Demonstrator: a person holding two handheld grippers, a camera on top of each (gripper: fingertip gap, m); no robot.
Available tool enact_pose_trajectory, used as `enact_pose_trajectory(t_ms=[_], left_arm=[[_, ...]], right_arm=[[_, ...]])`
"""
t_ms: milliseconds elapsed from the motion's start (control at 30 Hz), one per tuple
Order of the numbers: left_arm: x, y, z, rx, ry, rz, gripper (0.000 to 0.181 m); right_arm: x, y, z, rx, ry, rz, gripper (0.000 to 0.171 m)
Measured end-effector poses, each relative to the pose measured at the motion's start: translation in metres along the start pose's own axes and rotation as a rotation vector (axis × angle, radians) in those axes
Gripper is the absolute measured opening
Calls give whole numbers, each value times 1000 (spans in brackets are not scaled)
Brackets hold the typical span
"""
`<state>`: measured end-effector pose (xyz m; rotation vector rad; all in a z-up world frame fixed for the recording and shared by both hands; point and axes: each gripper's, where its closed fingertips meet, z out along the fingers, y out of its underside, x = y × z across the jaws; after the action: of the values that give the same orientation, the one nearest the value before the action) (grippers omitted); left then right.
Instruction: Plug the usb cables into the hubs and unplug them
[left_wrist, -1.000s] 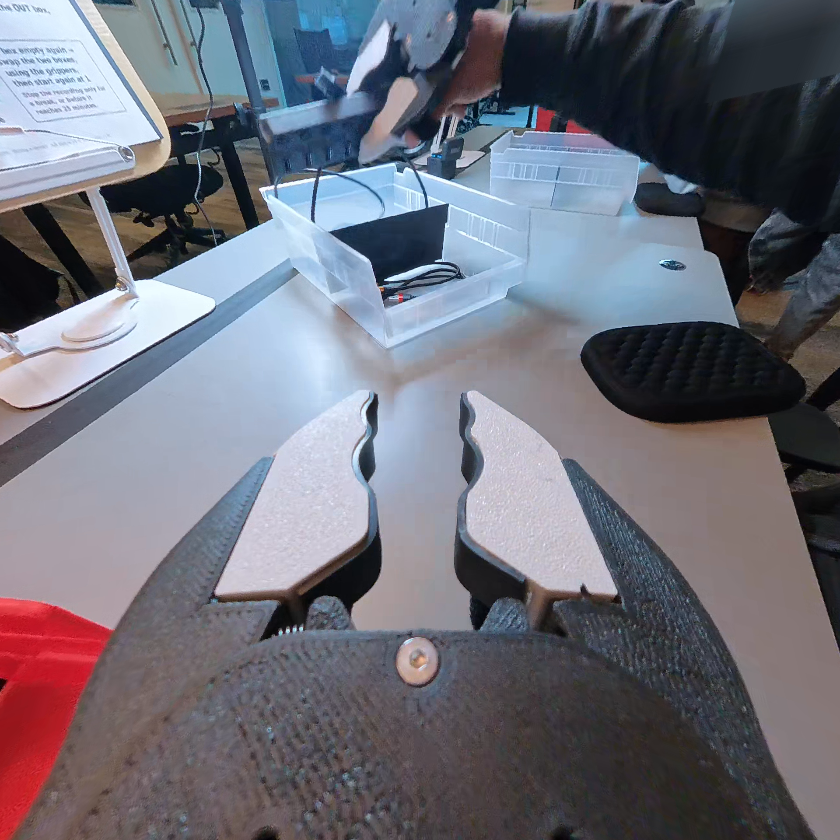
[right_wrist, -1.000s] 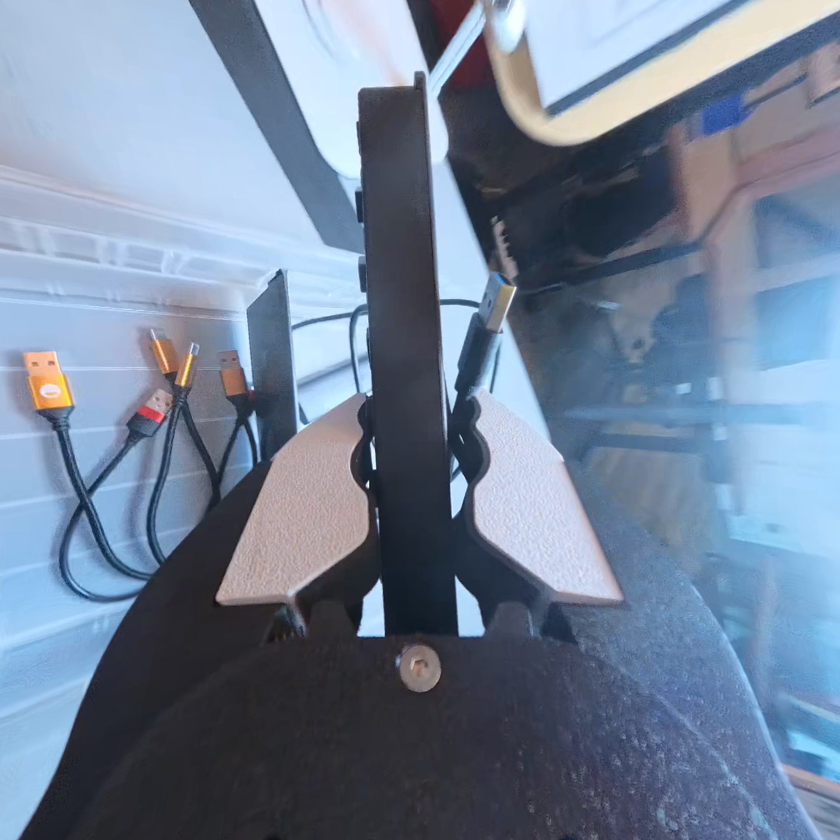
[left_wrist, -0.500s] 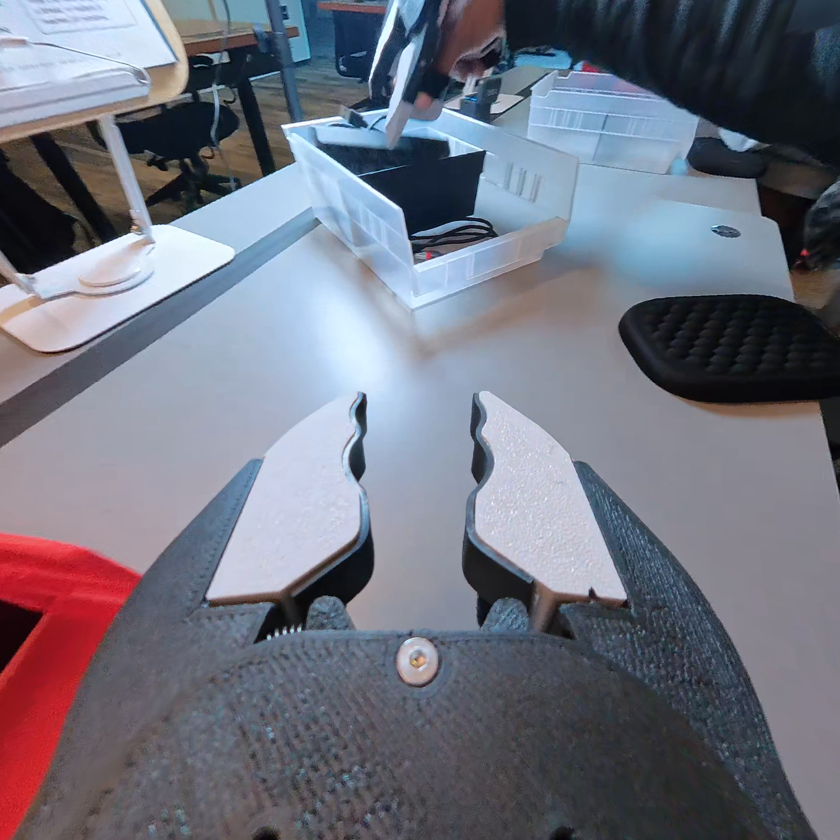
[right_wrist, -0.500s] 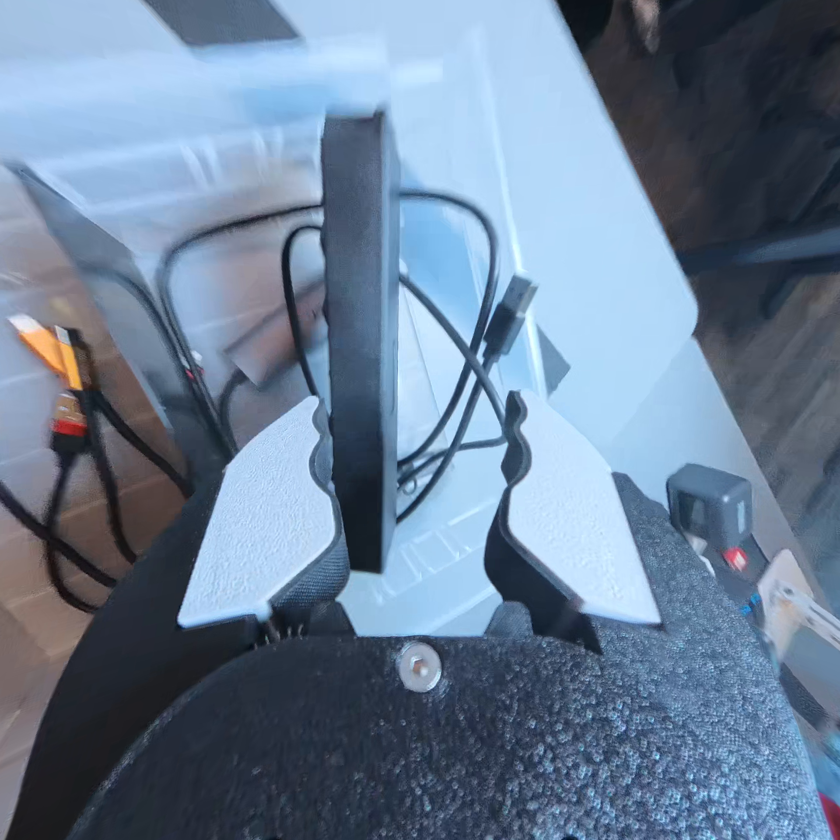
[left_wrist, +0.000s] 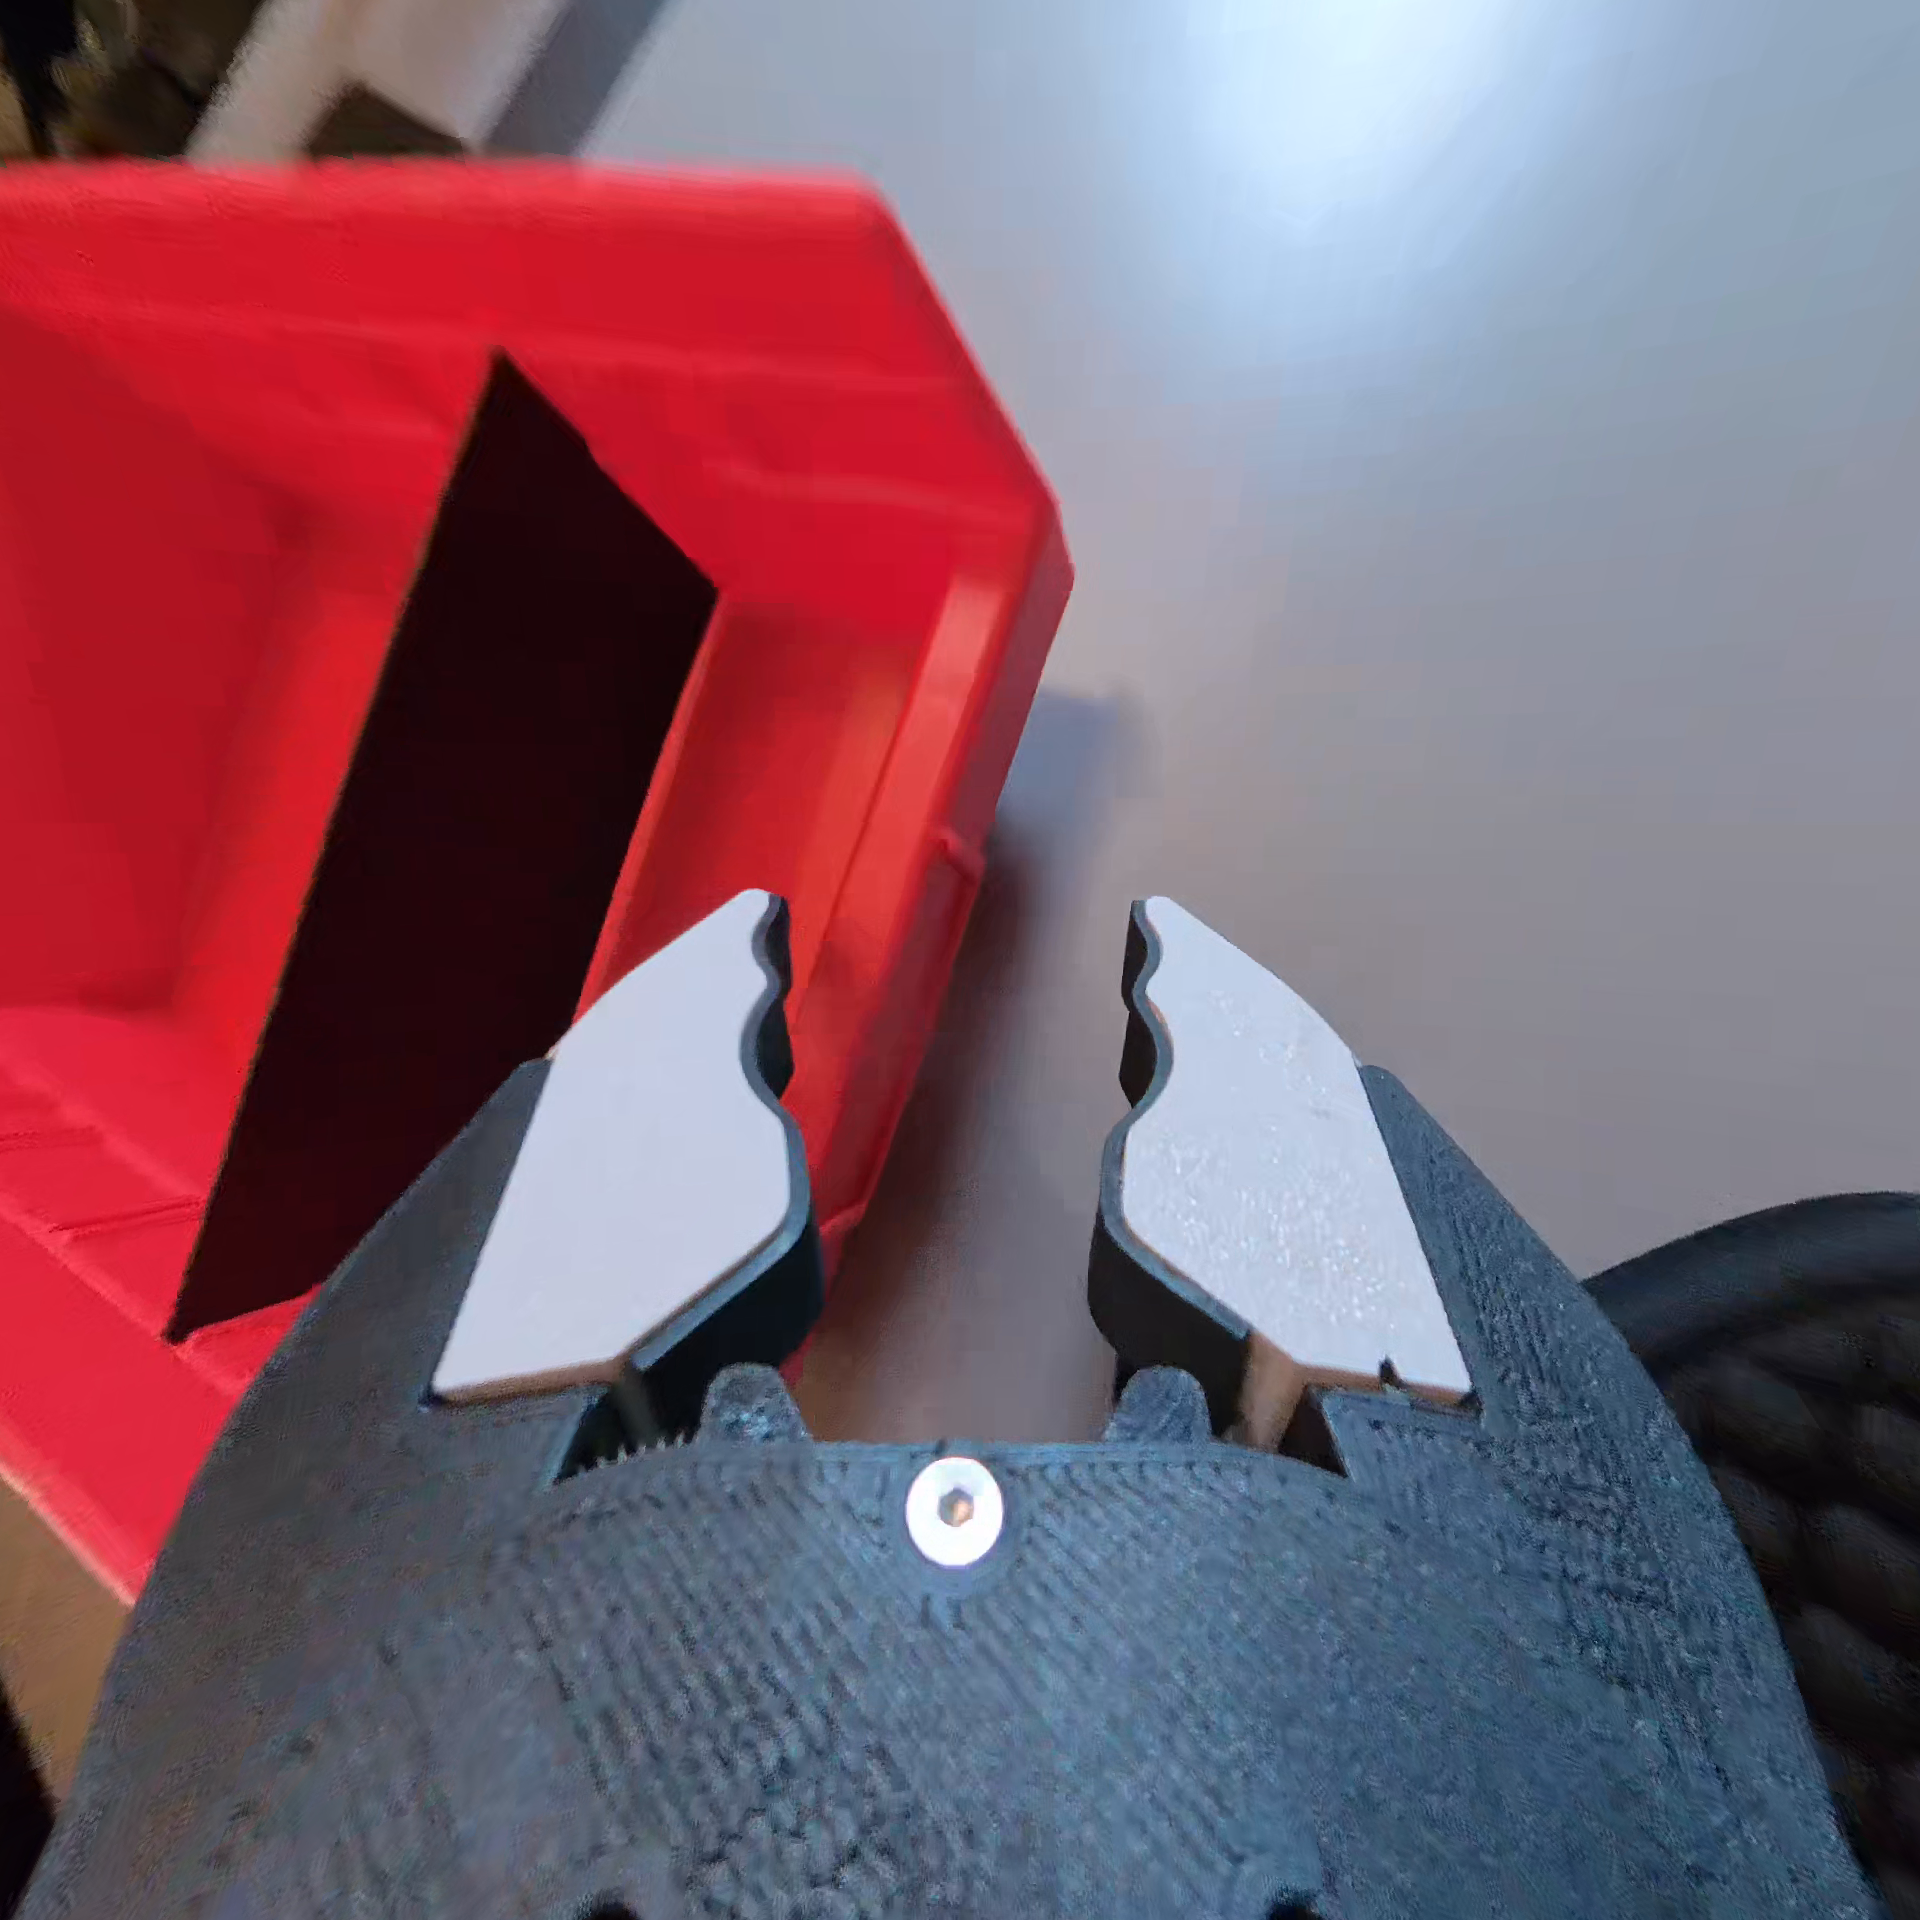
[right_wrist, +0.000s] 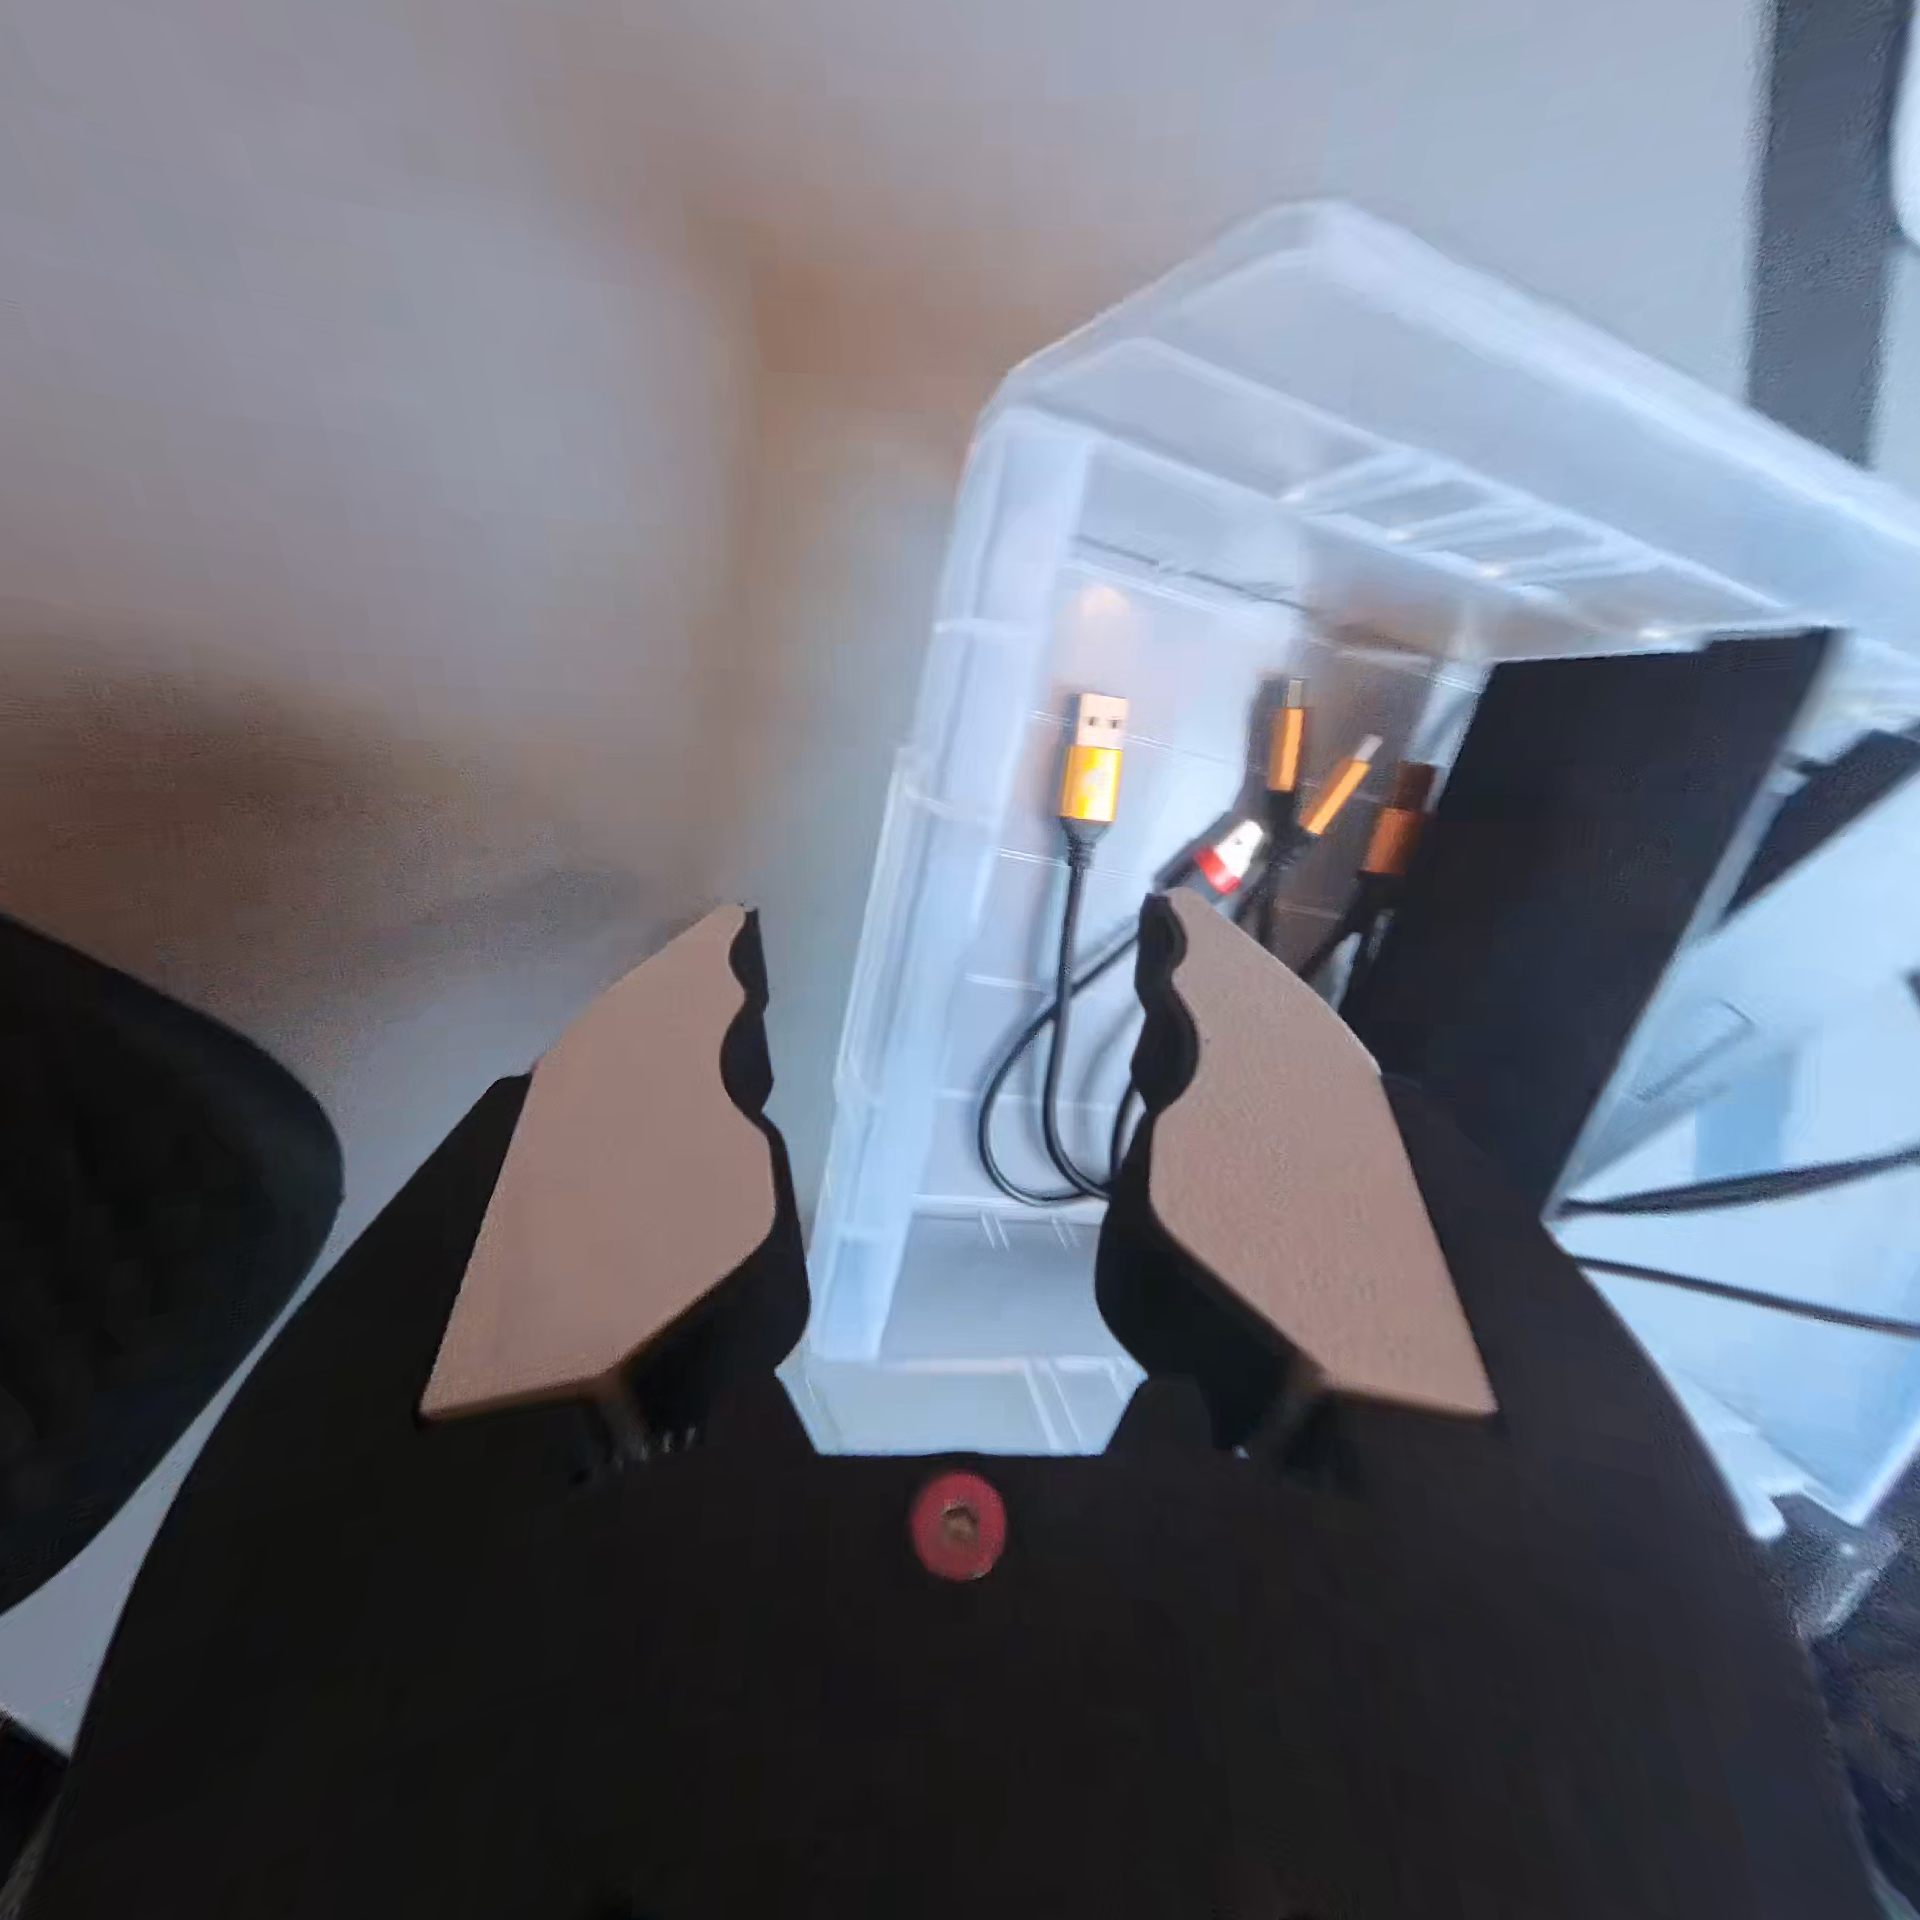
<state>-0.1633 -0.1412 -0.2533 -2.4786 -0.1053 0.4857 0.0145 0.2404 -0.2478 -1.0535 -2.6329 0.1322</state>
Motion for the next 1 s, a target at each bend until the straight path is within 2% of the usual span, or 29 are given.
enact_pose_trajectory(t_ms=[33,100,133,167,267,367,533,633,733,833,933,1000], left_arm=[[-2,9,8,-57,-7,22,60],[-14,21,20,-154,-80,121,48],[-20,21,23,-177,-117,197,36],[-19,18,26,-176,-117,246,32],[-15,-2,38,-122,-127,269,31],[-8,-23,51,-106,-143,291,31],[32,-81,77,24,-46,413,31],[57,-125,98,108,-25,519,32],[68,-155,110,194,-42,597,36],[74,-165,101,241,-21,507,42],[86,-171,72,352,17,336,43],[114,-171,48,425,157,145,46]], right_arm=[[-3,1,15,-42,11,-15,68],[-2,0,37,-91,47,-42,59],[2,-4,44,-95,89,-51,45],[6,-8,47,-94,130,-65,31],[3,-17,47,-79,174,-83,32],[-20,-25,43,-37,186,-142,32],[-88,-46,29,64,203,-282,31],[-135,-67,8,168,226,-314,34],[-191,-93,-40,432,103,-225,38],[-220,-91,-86,657,43,-87,38],[-190,-57,-111,774,221,187,40],[-158,-16,-119,822,372,432,42]])
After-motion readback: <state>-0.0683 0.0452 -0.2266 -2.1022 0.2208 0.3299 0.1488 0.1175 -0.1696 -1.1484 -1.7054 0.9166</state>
